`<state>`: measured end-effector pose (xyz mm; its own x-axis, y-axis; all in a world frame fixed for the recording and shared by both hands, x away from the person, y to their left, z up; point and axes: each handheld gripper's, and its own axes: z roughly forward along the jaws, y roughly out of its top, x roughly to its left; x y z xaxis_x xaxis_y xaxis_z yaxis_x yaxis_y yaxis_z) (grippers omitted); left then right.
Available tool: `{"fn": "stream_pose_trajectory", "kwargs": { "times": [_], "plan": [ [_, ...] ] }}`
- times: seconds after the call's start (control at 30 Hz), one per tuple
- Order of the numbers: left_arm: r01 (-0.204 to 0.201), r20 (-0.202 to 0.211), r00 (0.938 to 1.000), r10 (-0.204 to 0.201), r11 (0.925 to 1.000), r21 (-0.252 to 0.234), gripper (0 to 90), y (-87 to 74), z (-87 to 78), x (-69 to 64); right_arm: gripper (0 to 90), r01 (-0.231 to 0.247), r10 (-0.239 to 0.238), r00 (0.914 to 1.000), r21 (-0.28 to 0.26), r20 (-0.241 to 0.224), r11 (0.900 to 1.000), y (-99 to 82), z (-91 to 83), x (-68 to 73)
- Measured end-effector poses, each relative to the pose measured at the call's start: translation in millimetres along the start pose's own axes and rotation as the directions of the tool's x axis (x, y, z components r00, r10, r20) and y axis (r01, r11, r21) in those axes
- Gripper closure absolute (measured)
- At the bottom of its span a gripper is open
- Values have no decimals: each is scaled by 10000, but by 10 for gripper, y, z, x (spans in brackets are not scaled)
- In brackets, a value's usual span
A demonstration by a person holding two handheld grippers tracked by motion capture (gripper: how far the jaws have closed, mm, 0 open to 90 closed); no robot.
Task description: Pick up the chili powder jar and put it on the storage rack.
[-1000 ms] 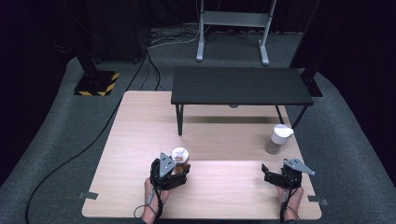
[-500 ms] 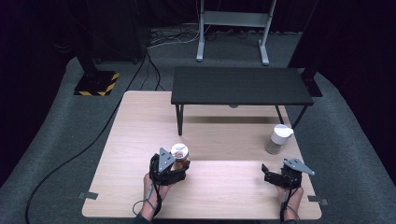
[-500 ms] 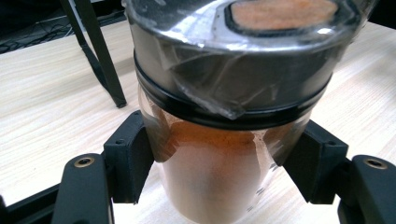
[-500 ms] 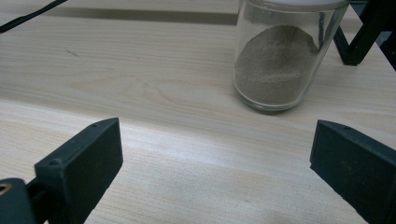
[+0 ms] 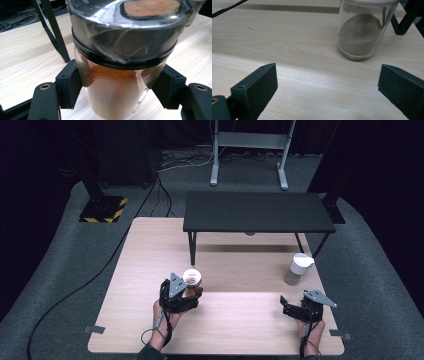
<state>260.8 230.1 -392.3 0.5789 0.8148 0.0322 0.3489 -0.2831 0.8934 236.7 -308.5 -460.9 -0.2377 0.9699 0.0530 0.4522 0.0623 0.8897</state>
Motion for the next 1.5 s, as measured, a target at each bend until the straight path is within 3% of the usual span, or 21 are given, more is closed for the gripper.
{"fn": "stream_pose_trajectory", "kwargs": {
  "times": [0.97,1.5],
  "plan": [
    [-326,-103,9994,327,9995,42,310,250,35,128,12,-4,4,10000,18,-12,10000,3,2,-3],
    [-215,37,9998,215,9998,-18,309,382,90,240,13,-17,17,10000,12,-20,10000,2,2,-6]
  ]
}}
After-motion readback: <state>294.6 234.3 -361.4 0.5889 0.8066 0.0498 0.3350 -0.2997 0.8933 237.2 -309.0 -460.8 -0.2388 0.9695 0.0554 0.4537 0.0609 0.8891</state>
